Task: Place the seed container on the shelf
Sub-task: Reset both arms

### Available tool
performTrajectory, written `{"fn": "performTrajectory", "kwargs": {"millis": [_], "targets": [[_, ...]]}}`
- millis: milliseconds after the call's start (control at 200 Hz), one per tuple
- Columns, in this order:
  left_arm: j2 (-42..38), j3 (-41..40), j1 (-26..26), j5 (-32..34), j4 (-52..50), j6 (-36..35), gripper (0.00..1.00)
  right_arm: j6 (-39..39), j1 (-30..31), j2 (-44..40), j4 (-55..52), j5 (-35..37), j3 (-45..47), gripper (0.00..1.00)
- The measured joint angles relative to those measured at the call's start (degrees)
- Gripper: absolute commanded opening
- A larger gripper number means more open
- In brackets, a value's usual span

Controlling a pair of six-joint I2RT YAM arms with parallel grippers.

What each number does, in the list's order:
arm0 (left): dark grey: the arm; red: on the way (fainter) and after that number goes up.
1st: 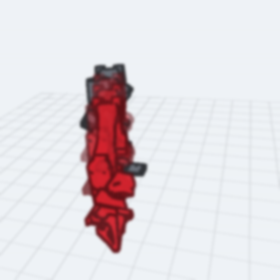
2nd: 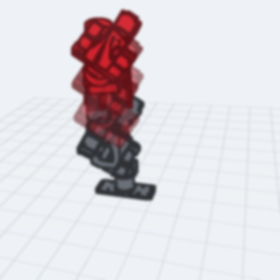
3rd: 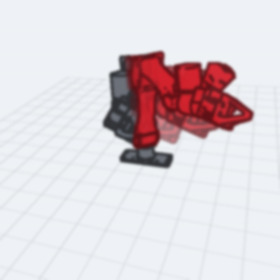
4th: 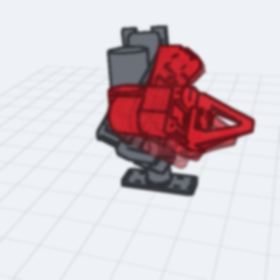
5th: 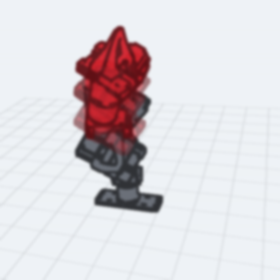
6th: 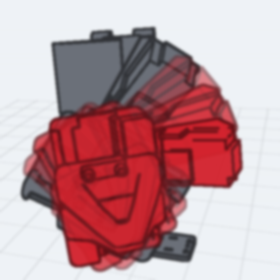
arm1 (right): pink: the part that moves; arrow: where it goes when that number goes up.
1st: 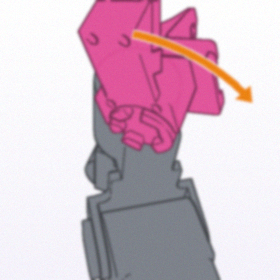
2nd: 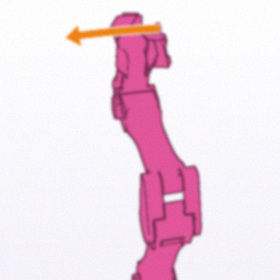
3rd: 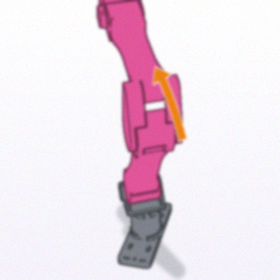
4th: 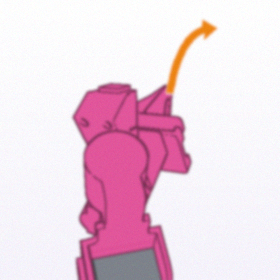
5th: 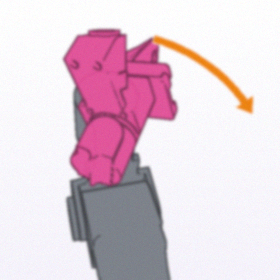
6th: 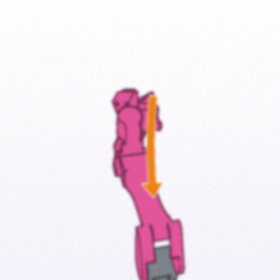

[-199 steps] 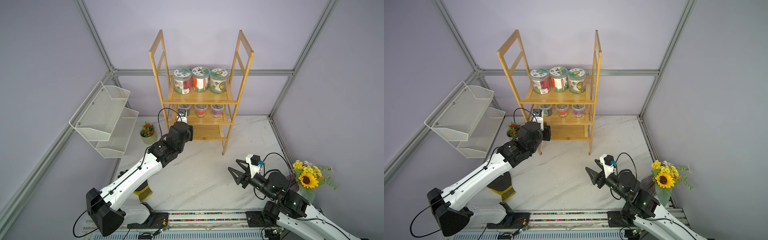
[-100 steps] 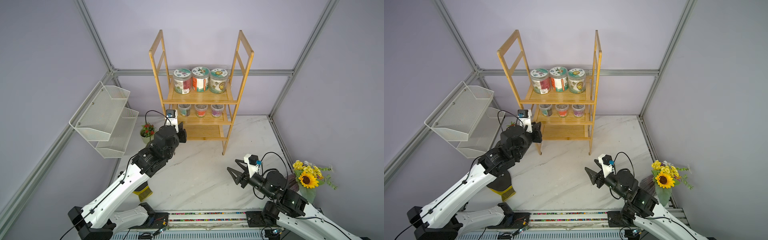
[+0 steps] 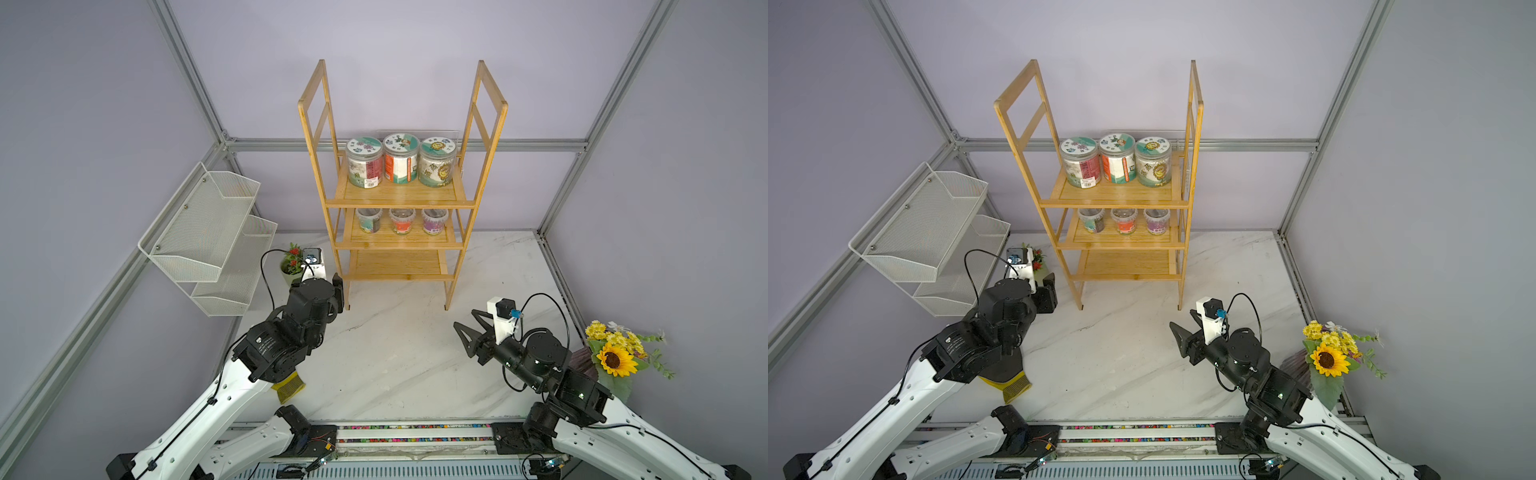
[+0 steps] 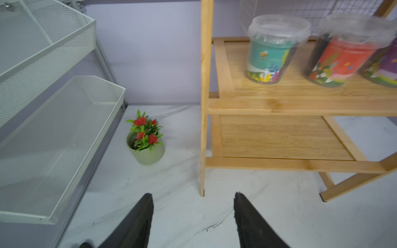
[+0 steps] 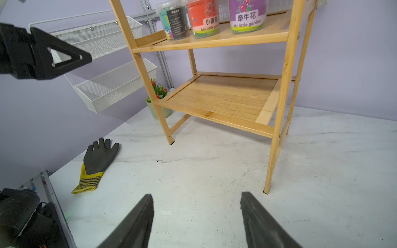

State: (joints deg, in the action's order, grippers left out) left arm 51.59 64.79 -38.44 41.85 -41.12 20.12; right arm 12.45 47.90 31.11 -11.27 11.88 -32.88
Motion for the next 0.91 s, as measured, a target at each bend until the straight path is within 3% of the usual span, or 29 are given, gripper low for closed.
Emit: {"fn": "performTrajectory", "kwargs": {"millis": [200, 420, 665, 905], "targets": [[-0.2, -2.5, 5.4, 1.3, -5.6, 5.9, 0.71, 5.8, 0.0, 4.6, -2.3, 12.5, -3.0, 0.69], [1.5, -8.1, 12.0, -3.3, -5.9, 11.0, 0.78, 11.5, -3.1, 12.2, -4.6, 24.5, -5.5, 0.71], [1.1, -15.6, 14.9, -6.1, 0.8, 12.0, 0.85, 12.0, -20.0, 16.4, -1.5, 21.7, -4.1, 0.75], [-1.7, -27.2, 16.0, -5.2, 17.0, 10.6, 1.00, 3.0, -31.3, 23.7, 18.7, 16.5, 4.9, 0.82]]}}
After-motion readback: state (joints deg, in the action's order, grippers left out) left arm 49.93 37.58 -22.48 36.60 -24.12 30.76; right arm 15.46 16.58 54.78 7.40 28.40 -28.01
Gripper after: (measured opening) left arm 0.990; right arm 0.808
